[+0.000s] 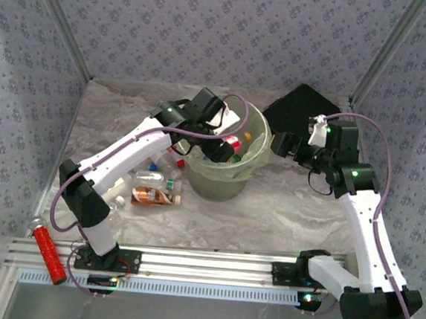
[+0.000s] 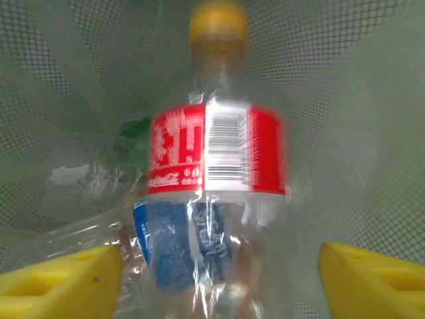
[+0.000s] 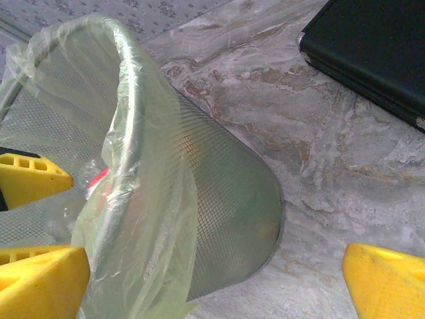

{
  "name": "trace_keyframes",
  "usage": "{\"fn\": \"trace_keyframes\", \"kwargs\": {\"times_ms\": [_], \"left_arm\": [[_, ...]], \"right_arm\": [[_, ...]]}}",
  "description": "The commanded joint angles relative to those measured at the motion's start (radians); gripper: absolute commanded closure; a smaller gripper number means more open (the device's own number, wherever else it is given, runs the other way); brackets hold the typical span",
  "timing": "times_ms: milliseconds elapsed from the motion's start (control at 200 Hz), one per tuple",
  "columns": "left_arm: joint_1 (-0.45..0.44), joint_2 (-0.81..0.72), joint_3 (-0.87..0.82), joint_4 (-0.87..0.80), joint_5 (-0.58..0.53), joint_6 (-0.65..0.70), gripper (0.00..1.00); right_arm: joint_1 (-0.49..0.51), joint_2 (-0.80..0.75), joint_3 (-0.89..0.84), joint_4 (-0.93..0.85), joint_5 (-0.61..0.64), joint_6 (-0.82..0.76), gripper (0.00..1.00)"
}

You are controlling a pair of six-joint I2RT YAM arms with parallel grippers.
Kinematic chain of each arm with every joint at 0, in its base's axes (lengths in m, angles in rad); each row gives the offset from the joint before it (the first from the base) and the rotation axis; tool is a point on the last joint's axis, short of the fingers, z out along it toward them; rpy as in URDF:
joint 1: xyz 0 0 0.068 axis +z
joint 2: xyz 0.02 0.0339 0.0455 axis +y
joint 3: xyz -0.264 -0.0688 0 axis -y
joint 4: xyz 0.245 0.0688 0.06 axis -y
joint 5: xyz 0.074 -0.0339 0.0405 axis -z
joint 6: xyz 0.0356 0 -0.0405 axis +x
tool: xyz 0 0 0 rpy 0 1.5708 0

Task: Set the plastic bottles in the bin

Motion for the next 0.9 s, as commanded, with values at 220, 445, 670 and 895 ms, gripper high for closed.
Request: {"fn": "trace_keyframes", "kwargs": {"times_ms": [220, 445, 670, 895], "left_arm": [[-0.004, -0.023, 0.031, 0.002, 0.015, -0.001, 0.09], [-0.003, -0.064, 0.028, 0.017, -0.008, -0.004, 0.09], [0.025, -0.119, 0.022, 0.016, -0.026, -0.022, 0.09], [0.153, -0.238, -0.047, 0.079, -0.017, -0.13, 0.1]], "right_arm": [[-0.006, -0.003, -0.012, 0.007, -0.012, -0.018, 0.01], [-0.003, 0.019, 0.002, 0.018, -0.026, -0.016, 0.01], [-0.001, 0.031, 0.0, 0.024, -0.028, -0.016, 0.01], [0.001, 0.049, 0.019, 0.035, -0.035, -0.019, 0.01]]}}
